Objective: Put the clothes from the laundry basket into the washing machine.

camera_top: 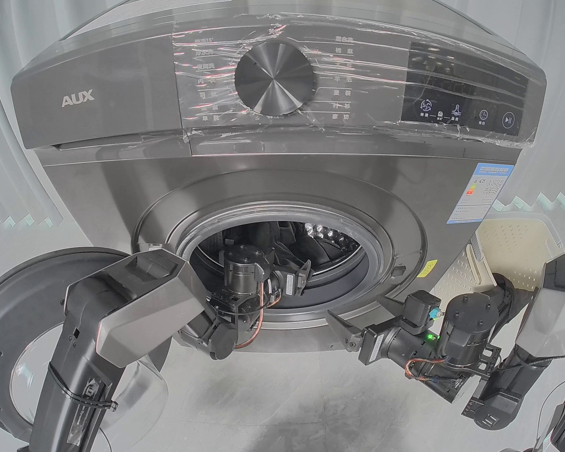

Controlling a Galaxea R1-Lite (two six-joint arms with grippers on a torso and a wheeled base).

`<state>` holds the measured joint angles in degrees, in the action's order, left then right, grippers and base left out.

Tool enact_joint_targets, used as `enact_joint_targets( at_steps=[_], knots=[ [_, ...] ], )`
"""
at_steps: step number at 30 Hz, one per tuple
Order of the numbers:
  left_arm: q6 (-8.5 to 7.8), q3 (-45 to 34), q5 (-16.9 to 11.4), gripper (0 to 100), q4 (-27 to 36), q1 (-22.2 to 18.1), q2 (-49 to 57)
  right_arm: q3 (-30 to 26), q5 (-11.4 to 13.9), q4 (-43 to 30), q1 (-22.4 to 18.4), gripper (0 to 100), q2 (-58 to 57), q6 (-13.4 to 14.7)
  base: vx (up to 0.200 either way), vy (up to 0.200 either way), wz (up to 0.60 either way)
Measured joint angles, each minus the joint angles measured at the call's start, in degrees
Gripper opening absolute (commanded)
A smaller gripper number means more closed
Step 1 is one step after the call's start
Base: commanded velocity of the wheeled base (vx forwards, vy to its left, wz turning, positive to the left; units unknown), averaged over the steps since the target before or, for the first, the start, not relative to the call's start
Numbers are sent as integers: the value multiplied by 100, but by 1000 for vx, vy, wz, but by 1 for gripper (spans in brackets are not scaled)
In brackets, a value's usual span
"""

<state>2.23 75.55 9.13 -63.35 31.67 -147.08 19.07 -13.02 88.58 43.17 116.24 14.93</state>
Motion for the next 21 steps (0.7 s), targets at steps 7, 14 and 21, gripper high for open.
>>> enact_joint_targets(
  at_steps=[7, 14, 21],
  knots=[
    [-139, -187, -29, 0, 54, -1, -20, 0, 0, -1, 0, 100, 0, 0, 0, 0, 0],
    [-163, -93, -35, 0, 55, -30, -107, 6, 0, 0, 5, 100, 0, 0, 0, 0, 0],
    [-12, 336, 23, 0, 68, -45, -138, 6, 0, 0, 11, 100, 0, 1, 0, 0, 0]
  ],
)
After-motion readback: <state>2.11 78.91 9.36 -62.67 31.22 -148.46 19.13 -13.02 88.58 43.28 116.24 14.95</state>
